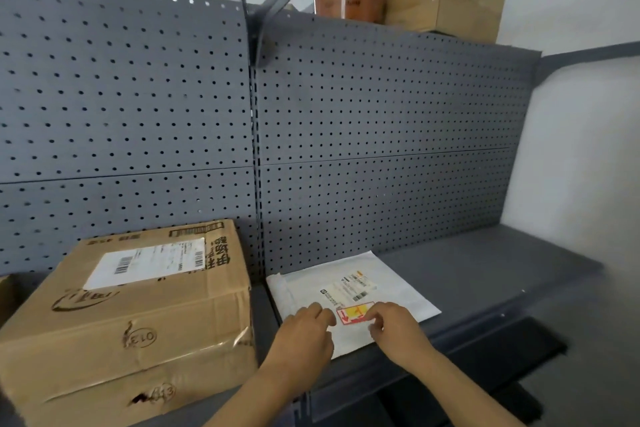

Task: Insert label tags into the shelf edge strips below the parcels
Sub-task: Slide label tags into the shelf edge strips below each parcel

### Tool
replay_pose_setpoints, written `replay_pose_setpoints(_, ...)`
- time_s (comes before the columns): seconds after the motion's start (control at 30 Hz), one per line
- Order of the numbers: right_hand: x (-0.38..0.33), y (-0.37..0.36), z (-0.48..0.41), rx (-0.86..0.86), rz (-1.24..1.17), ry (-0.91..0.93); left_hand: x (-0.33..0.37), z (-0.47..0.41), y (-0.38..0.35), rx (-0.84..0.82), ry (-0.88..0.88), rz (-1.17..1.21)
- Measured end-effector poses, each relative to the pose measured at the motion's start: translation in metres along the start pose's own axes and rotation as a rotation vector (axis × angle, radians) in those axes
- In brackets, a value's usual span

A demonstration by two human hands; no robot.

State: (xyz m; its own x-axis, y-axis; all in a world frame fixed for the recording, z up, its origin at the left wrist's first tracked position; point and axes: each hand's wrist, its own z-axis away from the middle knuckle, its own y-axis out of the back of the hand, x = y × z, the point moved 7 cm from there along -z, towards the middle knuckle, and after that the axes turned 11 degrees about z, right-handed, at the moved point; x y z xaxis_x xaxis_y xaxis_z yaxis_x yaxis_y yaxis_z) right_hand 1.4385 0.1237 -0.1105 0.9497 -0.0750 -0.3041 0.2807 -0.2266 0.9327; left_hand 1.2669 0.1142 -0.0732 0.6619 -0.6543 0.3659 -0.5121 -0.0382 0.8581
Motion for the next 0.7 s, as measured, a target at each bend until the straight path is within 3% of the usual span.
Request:
replay_pose_setpoints(0.5, -0.006, -0.021, -0.047, -0.079, 0.479, 0.210, -0.018, -0.066, -0.020, -0.034, 0.015, 0.116)
replay_pose_setpoints(0.7, -0.004, -0.015, -0.053, 0.015, 0.406, 0.200, -0.018, -0.075, -0.020, -0.031, -0.016, 0.131)
